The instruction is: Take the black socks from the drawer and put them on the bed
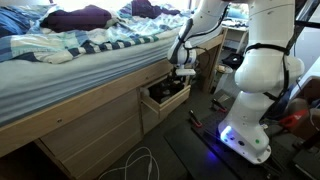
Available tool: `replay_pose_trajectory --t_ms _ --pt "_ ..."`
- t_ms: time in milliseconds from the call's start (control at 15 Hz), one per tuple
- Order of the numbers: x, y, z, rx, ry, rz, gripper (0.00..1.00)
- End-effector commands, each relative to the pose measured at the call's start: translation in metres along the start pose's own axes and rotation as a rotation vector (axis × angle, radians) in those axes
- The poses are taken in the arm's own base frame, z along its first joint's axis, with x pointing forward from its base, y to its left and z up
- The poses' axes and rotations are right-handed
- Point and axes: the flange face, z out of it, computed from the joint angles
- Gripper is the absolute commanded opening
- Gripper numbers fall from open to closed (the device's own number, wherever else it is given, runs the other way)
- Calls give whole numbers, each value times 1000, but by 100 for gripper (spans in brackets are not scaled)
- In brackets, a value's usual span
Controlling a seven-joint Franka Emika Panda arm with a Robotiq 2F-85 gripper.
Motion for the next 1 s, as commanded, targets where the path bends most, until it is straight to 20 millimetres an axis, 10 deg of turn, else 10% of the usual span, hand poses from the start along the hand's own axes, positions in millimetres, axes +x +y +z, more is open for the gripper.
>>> replay_pose_trajectory --t_ms 0,933 --pt "9 5 17 42 2 -7 100" --pt "48 -10 49 35 10 -6 100"
